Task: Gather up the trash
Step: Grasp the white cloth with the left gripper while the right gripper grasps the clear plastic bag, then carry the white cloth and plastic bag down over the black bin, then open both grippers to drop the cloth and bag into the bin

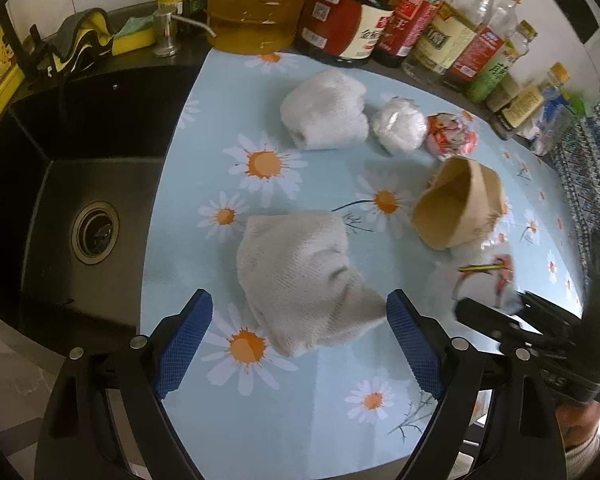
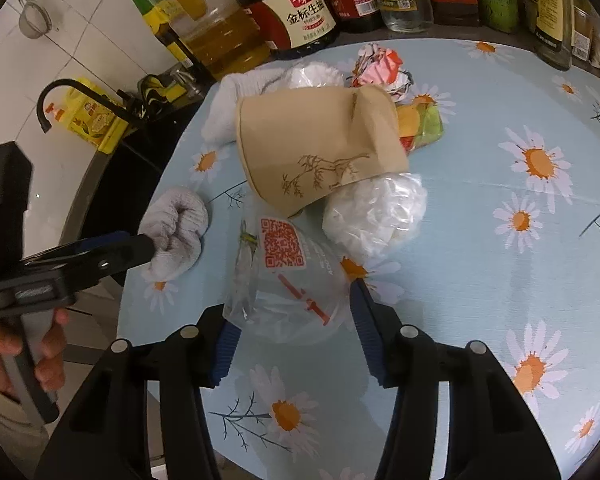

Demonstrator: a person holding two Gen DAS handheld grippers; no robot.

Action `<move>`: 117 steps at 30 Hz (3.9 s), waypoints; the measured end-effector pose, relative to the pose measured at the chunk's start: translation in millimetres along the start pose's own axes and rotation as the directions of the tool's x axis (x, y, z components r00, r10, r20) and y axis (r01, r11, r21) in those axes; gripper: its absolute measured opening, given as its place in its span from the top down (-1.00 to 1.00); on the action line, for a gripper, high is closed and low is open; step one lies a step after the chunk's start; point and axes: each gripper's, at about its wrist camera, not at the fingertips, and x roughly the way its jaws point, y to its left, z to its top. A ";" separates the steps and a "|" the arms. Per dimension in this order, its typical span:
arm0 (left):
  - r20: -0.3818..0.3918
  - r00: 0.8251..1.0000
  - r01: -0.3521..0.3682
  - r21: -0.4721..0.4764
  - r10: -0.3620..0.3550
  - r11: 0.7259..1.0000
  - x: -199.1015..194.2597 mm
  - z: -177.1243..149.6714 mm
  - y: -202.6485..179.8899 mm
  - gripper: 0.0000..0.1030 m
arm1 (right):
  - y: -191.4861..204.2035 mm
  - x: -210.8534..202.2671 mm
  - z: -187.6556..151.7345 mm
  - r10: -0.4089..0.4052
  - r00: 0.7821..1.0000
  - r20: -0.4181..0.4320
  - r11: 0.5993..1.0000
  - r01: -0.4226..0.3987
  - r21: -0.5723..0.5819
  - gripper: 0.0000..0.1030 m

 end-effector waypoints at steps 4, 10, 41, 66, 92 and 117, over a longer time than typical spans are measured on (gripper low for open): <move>-0.017 1.000 -0.006 0.008 0.006 1.000 6.1 4.3 -3.5 -0.67 | -6.9 -5.7 -3.0 0.009 1.000 0.011 1.000 -0.009 0.011 -0.02; -0.030 0.999 -0.020 0.025 0.021 0.999 15.8 11.6 -10.9 -0.65 | -13.9 -14.5 -8.1 0.001 1.000 0.030 1.000 -0.001 0.005 -0.02; 0.053 0.996 0.064 0.091 -0.069 0.994 -20.5 -41.1 -21.2 0.28 | 4.5 -53.0 -49.8 -0.066 0.995 0.076 0.998 0.066 0.005 -0.02; 0.052 0.985 0.159 0.115 -0.166 0.981 -67.9 -146.1 2.4 0.28 | 72.0 -51.0 -129.9 -0.044 0.998 0.055 0.999 0.044 -0.004 -0.02; -0.110 0.967 0.233 0.029 -0.228 0.972 -28.9 -243.1 38.2 0.28 | 95.4 -3.1 -207.8 -0.049 0.995 -0.087 0.997 0.053 0.051 -0.03; -0.263 0.941 0.214 -0.019 -0.211 0.977 25.1 -270.5 40.9 -0.44 | 82.3 9.5 -198.0 -0.031 0.992 -0.120 0.993 0.044 0.108 -0.44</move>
